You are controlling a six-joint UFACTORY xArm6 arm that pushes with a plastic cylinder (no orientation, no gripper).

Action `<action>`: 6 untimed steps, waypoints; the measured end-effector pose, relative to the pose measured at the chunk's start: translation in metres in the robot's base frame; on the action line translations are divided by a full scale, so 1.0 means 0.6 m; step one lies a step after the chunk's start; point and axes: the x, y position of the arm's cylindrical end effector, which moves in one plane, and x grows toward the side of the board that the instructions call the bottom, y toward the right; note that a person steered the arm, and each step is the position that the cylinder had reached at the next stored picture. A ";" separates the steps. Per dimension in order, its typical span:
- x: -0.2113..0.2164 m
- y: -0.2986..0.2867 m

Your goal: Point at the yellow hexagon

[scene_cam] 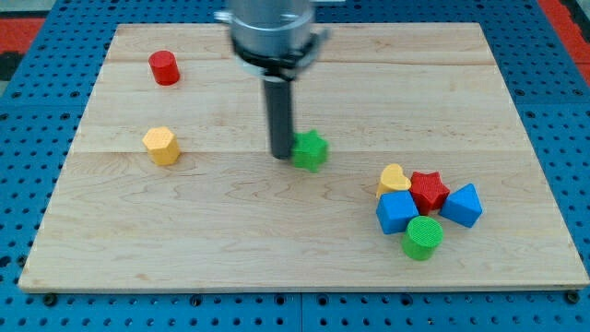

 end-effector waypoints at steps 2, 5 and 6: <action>-0.064 0.059; -0.137 -0.031; -0.158 -0.241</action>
